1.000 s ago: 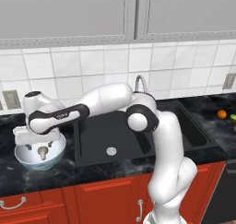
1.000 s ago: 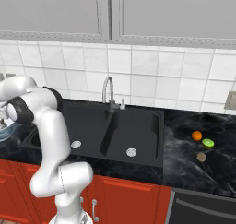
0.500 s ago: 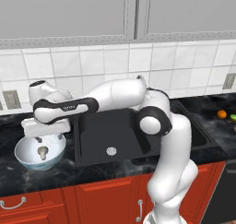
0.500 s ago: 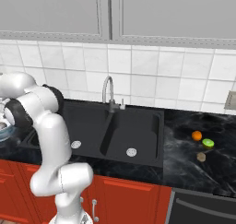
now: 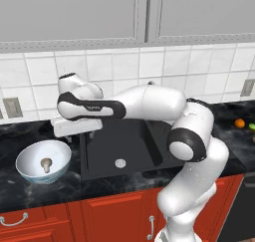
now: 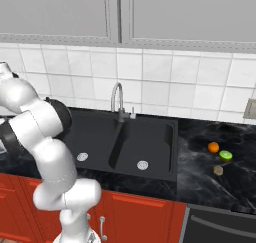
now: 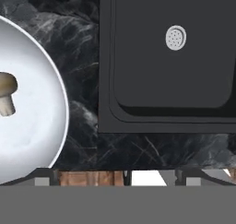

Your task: There is a mixed pile of frozen fruits and vegetables on the counter. Locate all the frozen vegetables and place the items in a bowl on the counter. Take all the frozen fruits and defrost them in a running sink.

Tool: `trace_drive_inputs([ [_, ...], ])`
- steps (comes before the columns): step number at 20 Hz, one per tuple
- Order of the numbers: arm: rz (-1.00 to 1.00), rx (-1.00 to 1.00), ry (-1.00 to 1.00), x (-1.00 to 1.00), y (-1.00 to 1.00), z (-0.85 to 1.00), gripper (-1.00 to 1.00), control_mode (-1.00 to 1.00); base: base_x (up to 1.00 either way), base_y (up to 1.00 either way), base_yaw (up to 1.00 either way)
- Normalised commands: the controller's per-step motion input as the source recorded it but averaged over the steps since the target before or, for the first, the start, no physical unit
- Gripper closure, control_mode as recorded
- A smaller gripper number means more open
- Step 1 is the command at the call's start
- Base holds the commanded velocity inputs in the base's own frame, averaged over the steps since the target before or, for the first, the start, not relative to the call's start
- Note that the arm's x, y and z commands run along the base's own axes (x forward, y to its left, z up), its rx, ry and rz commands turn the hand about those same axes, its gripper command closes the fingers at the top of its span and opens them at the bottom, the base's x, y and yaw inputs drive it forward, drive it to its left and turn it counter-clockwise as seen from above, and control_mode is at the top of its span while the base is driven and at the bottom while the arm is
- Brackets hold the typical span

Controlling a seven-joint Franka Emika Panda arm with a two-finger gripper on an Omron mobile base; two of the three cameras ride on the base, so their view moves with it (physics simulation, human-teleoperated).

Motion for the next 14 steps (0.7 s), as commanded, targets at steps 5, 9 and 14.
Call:
trace_drive_inputs([
  [5, 0.0, 0.0, 0.0, -0.29, -0.89, 0.32, -1.0, -1.0, 0.0, 0.0, 0.0],
  [9, 0.0, 0.0, 0.02, -0.49, -0.83, 0.33, -1.0, -1.0, 0.0, 0.0, 0.0],
  [14, 0.0, 0.0, 0.04, -0.34, -0.87, 0.4, -1.0, -1.0, 0.0, 0.0, 0.0],
])
